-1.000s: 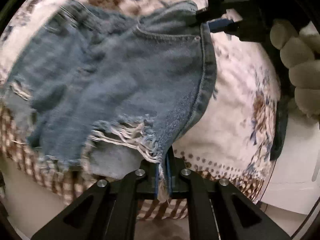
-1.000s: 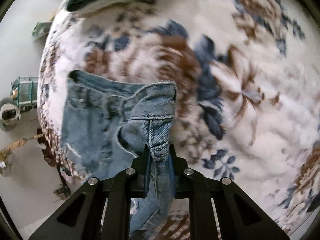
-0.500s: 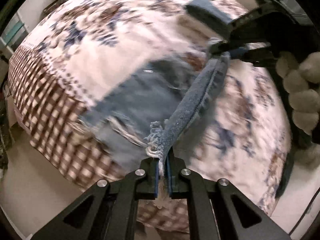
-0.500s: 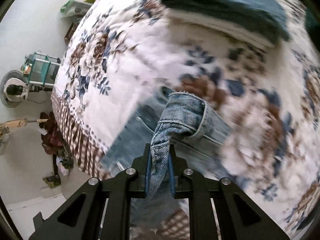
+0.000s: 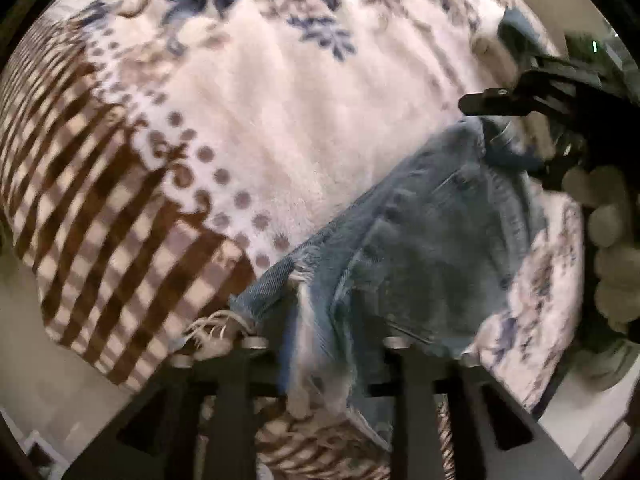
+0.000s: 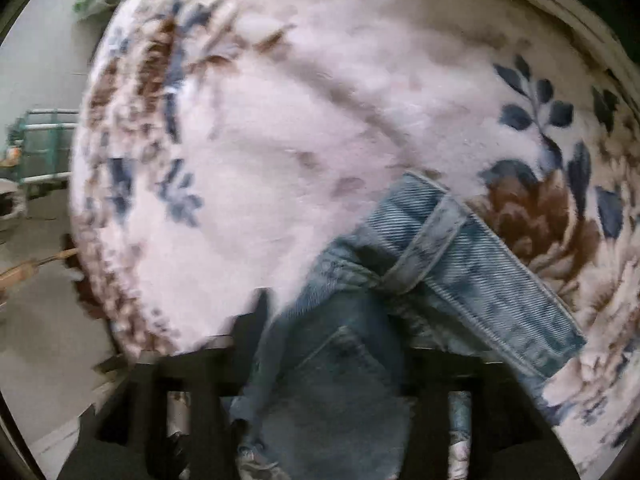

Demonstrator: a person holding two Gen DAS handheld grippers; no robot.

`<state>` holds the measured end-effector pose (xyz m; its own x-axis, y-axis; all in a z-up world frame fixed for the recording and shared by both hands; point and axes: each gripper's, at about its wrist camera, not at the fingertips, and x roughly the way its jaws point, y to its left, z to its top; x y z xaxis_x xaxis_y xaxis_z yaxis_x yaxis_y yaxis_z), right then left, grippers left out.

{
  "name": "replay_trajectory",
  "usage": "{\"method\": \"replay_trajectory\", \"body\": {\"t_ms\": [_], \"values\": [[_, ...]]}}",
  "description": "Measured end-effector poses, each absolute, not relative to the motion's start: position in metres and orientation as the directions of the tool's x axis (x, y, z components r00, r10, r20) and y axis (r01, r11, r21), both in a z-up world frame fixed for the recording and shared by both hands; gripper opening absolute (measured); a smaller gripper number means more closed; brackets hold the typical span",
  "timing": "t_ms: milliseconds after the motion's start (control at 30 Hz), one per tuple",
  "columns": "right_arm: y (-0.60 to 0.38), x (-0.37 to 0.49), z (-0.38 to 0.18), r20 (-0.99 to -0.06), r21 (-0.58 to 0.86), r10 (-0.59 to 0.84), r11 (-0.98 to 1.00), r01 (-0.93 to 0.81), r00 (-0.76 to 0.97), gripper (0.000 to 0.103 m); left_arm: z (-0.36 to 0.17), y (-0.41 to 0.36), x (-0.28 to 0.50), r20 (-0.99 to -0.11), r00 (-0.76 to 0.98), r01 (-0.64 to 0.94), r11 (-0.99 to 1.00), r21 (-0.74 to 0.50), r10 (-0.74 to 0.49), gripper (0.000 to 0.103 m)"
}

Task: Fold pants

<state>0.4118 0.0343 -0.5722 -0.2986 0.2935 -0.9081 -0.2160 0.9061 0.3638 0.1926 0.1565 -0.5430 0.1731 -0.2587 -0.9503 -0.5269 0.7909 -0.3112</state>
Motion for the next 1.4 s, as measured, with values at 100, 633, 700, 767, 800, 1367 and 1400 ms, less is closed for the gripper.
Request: {"method": "replay_trajectory", "body": {"t_ms": [100,633,700,767,800,1367,1400], "values": [[0.014,0.410,-0.544,-0.920,0.364,0.303,0.897,-0.253,-0.250,0.084,-0.522,0.161,0.180,-0.950,0.205,-0.538,0.784,-0.311,-0.237,0.102],[-0.117,0.397,-0.573,-0.899,0.353,0.284,0.920,-0.170,-0.332,0.084,-0.575,0.168,0.171,-0.980,0.131,-0.813,0.549,-0.191,-0.147,0.102],[-0.117,0.401,-0.583,-0.918,0.307,0.235,0.931,-0.197,-0.319,0.084,-0.576,0.200,0.171,-0.994,0.095,-0.844,0.524,-0.110,-0.056,0.102],[-0.117,0.407,-0.586,-0.930,0.279,0.213,0.939,-0.200,-0.299,0.084,-0.569,0.216,0.163,-0.995,0.098,-0.865,0.491,-0.103,-0.036,0.102],[-0.116,0.409,-0.587,-0.929,0.285,0.222,0.939,-0.194,-0.295,0.084,-0.561,0.220,0.158,-0.993,0.111,-0.869,0.482,-0.114,-0.033,0.102],[-0.095,0.391,-0.590,-0.951,0.290,0.226,0.892,-0.348,-0.212,0.048,-0.606,0.052,0.136,-0.914,0.149,-0.750,0.559,-0.353,-0.377,0.017],[-0.096,0.392,-0.592,-0.954,0.281,0.221,0.897,-0.343,-0.202,0.048,-0.611,0.045,0.129,-0.917,0.125,-0.735,0.585,-0.342,-0.379,0.017]]}}
